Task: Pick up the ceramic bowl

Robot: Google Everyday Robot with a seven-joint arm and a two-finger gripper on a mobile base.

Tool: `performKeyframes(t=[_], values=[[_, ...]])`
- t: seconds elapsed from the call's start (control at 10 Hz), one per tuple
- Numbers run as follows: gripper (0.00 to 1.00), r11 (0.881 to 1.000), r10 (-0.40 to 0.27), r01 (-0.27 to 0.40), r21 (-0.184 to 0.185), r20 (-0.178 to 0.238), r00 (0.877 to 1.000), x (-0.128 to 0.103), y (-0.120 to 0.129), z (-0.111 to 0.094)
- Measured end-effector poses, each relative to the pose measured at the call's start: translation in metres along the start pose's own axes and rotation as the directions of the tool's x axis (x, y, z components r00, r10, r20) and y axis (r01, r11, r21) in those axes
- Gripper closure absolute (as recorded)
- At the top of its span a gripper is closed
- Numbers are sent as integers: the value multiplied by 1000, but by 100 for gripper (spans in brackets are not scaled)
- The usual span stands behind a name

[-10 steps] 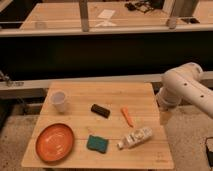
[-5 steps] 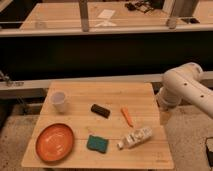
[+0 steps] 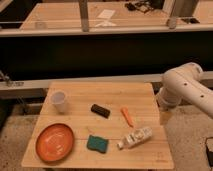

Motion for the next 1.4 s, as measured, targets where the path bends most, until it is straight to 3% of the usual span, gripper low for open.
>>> performKeyframes(t=[0.3, 0.7, 1.0, 1.4], values=[[20, 1000, -5, 5, 0, -3, 1000, -2, 0, -1], [20, 995, -95, 95, 2, -26, 995, -52, -2, -6], [20, 992, -129, 130, 6, -45, 991, -64, -2, -8], [20, 975, -220, 221, 15, -71, 973, -120, -5, -9]])
